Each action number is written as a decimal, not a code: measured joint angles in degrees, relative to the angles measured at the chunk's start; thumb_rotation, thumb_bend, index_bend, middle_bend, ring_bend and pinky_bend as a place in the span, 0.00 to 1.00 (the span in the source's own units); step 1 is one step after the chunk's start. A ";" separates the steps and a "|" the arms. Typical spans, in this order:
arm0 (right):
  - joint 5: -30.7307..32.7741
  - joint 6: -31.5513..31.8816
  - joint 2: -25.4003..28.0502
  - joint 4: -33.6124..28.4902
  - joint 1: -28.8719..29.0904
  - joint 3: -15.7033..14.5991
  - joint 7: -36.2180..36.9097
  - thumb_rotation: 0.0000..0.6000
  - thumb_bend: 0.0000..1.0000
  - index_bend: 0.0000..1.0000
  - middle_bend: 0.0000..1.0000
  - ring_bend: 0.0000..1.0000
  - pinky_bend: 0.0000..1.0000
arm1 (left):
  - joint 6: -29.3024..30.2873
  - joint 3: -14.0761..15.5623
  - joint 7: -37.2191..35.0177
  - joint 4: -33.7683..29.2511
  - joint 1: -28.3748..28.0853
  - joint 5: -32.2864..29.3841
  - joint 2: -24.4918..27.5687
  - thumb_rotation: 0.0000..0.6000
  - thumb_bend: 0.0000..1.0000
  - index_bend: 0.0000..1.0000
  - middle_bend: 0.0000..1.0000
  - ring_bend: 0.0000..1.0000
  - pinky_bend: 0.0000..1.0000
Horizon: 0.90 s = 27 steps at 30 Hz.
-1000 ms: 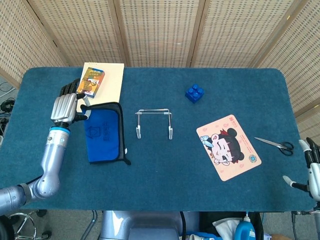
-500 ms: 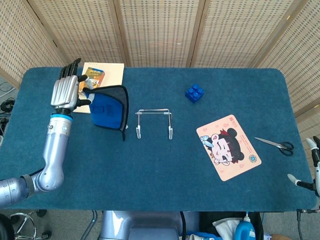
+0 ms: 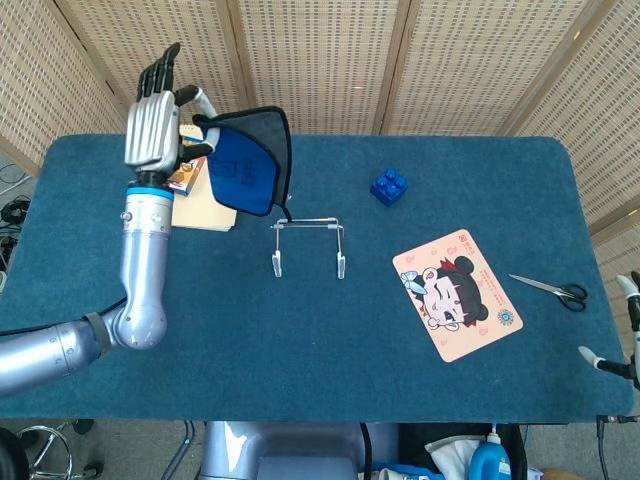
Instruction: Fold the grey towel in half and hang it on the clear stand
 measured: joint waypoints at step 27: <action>0.58 -0.25 -0.16 0.38 0.00 0.22 -0.35 1.00 0.00 0.00 0.00 0.00 0.00 | -2.22 -0.54 -7.41 10.66 -9.05 0.90 -12.86 1.00 0.59 0.89 0.00 0.00 0.00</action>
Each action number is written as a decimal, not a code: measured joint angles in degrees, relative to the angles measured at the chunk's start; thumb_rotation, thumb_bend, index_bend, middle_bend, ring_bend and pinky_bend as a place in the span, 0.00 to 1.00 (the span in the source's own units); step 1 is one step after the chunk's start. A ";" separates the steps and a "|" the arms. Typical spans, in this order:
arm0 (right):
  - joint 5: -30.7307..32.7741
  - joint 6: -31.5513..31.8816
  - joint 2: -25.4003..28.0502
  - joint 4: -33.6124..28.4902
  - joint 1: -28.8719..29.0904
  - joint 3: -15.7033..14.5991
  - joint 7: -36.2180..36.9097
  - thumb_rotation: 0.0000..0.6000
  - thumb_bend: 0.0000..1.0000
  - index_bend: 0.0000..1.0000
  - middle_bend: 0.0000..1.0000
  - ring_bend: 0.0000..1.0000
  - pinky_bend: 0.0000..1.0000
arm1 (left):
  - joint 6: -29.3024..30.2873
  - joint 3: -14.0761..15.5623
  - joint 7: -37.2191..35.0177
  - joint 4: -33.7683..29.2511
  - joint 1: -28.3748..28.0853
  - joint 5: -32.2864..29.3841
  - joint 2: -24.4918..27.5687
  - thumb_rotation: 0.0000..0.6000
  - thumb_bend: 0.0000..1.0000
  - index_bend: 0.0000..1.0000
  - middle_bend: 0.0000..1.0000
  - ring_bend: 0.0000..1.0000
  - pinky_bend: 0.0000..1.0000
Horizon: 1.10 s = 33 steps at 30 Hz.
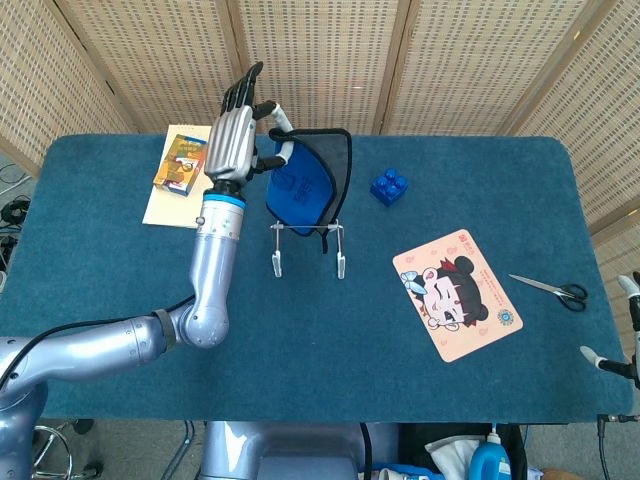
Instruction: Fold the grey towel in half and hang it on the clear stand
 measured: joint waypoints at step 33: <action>-0.51 0.27 -0.15 -0.29 -0.08 -0.18 -0.82 1.00 0.00 0.00 0.00 0.00 0.00 | 5.18 5.93 -1.30 -18.72 9.07 2.46 2.77 1.00 0.58 0.90 0.00 0.00 0.00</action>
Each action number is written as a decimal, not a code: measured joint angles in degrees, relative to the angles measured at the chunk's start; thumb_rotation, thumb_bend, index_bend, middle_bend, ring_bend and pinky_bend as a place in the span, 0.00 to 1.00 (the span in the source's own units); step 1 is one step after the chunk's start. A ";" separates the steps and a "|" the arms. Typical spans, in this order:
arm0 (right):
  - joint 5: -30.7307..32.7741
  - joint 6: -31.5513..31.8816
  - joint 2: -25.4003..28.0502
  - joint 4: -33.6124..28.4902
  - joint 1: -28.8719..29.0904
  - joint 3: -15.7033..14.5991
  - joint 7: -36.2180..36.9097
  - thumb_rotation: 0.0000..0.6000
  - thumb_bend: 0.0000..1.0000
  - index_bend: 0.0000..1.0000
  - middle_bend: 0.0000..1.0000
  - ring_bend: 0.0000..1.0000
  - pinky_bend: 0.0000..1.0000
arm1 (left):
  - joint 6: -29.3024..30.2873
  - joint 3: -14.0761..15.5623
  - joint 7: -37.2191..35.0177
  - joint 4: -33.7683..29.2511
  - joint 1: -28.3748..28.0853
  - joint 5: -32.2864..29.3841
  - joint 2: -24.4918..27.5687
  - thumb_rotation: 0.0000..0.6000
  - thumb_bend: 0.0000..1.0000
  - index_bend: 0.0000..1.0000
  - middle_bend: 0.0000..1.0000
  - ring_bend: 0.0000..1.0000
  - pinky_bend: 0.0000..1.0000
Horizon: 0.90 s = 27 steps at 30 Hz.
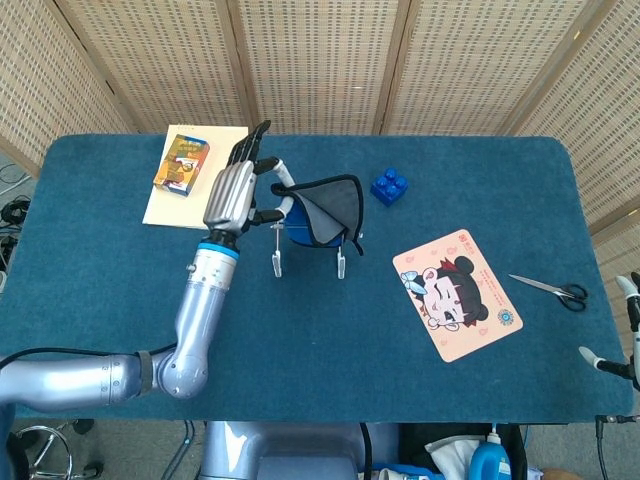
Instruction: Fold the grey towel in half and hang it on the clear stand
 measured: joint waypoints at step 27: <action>-0.23 -0.30 -0.31 -0.21 0.29 -0.19 -0.97 1.00 0.00 0.00 0.00 0.00 0.00 | -0.82 6.83 -1.45 -6.90 7.42 3.87 3.53 1.00 0.58 0.90 0.00 0.00 0.00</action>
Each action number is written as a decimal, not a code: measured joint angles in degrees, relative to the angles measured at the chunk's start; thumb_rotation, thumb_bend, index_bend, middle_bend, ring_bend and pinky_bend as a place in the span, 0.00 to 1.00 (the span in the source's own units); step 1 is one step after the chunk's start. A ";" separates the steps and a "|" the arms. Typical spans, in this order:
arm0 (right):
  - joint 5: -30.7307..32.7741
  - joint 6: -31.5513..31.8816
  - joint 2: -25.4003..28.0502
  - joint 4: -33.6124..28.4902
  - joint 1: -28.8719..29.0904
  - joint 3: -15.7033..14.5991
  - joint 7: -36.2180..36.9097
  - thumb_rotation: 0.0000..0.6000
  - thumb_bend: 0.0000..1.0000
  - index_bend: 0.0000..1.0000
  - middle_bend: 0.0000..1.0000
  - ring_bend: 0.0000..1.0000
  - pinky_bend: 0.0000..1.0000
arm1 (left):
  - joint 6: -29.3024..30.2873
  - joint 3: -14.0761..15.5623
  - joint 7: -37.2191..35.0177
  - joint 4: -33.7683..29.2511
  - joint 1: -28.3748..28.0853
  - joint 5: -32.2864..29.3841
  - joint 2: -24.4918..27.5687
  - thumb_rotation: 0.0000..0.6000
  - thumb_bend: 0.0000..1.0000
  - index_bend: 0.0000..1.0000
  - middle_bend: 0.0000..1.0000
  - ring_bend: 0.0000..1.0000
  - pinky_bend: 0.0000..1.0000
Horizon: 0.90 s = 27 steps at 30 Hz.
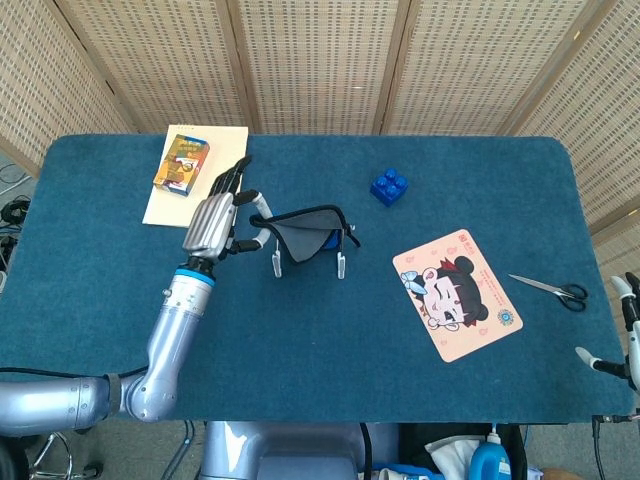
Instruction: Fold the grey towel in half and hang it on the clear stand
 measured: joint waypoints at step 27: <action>-0.09 0.16 -0.09 -0.21 -0.03 -0.17 -0.63 1.00 0.00 0.00 0.00 0.00 0.00 | -0.85 11.84 13.65 9.32 0.18 7.51 -7.05 1.00 0.54 0.69 0.00 0.00 0.00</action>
